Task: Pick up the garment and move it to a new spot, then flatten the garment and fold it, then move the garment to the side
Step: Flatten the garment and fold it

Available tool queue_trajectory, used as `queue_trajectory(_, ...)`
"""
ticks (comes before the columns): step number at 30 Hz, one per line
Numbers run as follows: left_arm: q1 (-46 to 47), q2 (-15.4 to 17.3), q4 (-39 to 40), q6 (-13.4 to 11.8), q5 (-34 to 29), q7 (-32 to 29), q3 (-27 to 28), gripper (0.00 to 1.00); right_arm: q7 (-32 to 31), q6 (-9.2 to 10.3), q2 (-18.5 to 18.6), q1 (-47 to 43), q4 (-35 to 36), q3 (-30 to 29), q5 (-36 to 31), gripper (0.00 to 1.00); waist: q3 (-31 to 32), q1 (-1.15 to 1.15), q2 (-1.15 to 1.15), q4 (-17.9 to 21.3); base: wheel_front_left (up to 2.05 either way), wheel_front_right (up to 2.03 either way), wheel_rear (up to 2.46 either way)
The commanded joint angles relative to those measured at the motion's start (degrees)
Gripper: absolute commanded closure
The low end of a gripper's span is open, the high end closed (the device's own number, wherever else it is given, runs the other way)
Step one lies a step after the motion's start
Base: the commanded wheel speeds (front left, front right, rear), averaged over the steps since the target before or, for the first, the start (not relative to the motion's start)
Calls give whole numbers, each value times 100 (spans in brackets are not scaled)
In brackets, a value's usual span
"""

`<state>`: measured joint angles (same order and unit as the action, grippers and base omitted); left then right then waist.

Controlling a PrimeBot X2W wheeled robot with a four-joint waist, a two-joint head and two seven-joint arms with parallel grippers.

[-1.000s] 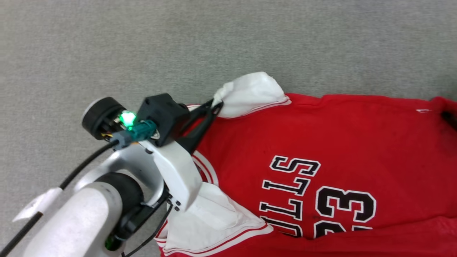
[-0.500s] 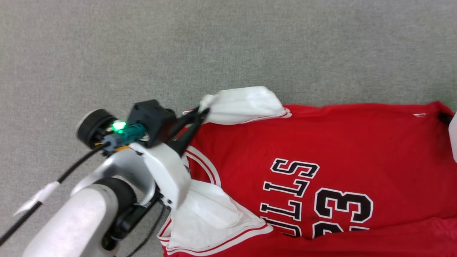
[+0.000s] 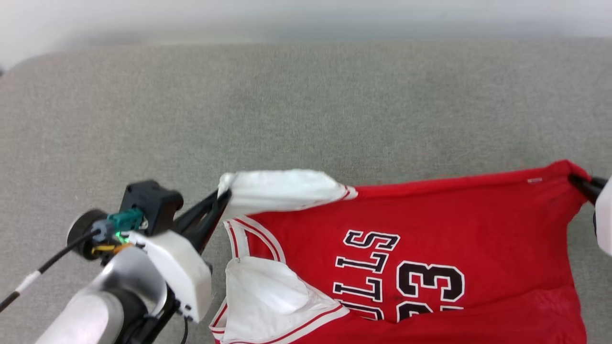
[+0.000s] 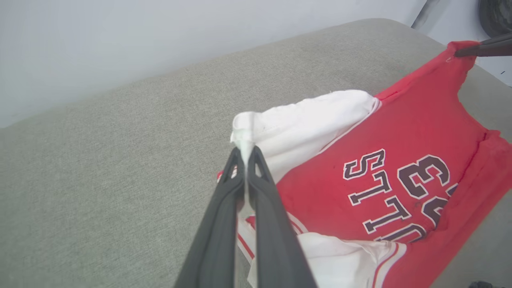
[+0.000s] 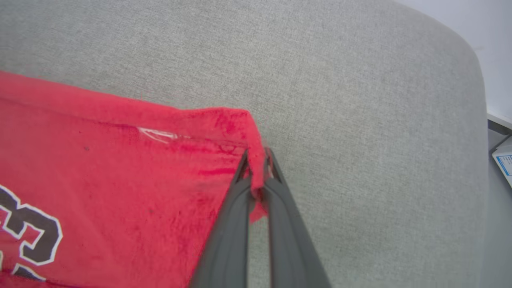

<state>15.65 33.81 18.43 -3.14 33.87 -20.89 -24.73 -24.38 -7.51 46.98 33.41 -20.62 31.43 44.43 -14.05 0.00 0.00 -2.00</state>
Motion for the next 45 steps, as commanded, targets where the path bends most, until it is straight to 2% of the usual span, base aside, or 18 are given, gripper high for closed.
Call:
queue_trajectory(1, -257, 76, 62, -61, 68, 33, 54, 100, 155, 4, 84, -296, 113, -111, 50, 100, 231, 0, 0, 33, 0, 0, 0)
queue_trajectory(6, -783, 168, 176, -92, 208, -89, -87, 100, 430, 4, 171, -1150, 414, -439, 95, 100, 358, 0, 0, -20, 0, 0, 0)
queue_trajectory(11, -1237, 205, 80, -245, 317, -233, -193, 100, 559, 4, 156, -2028, 726, -668, 45, 100, 411, 0, 0, -55, 0, 0, 0)
queue_trajectory(17, -1652, 331, -284, -174, 405, -360, -378, 100, 406, 5, 193, -2690, 909, -710, -315, 100, 425, 0, 0, -42, 0, 0, 0)
queue_trajectory(26, -1494, 136, -981, 34, 161, -375, -836, 100, 163, 4, 189, -2936, 1033, -575, -497, 100, 293, 0, 0, -30, 0, 0, 0)
queue_trajectory(31, -1350, -59, -1398, 115, 169, -316, -942, 100, 178, 4, 249, -2961, 966, -327, -694, 100, 218, 0, 0, -51, 0, 0, 0)
queue_trajectory(34, -1252, -213, -1662, 200, 157, -256, -1041, 100, 237, 3, 166, -2954, 821, -188, -677, 100, 181, 0, 0, -58, 0, 0, 0)
queue_trajectory(35, -1220, -264, -1730, 204, 147, -190, -1046, 92, 297, 4, 126, -2925, 767, -196, -681, 100, 180, 0, 0, -57, 0, 0, 0)
queue_trajectory(36, -1198, -300, -1808, 215, 129, -138, -1059, 55, 374, 4, 103, -2884, 742, -176, -749, 57, 187, 0, 0, -51, 0, 0, 0)
queue_trajectory(37, -1200, -329, -1880, 229, 108, -85, -1081, 0, 401, 4, 78, -2884, 699, -143, -770, 0, 203, 0, 0, -48, 0, 0, 0)
queue_trajectory(41, -1269, -387, -2107, 220, 138, 106, -1063, 0, 452, -6, -51, -2869, 640, -83, -637, 0, 328, 0, 0, -36, 0, 0, 0)
queue_trajectory(45, -1329, -410, -2046, 218, 184, 407, -948, 0, 479, -4, -9, -2809, 744, -288, -458, 0, 525, 0, 0, -33, 0, 0, 0)
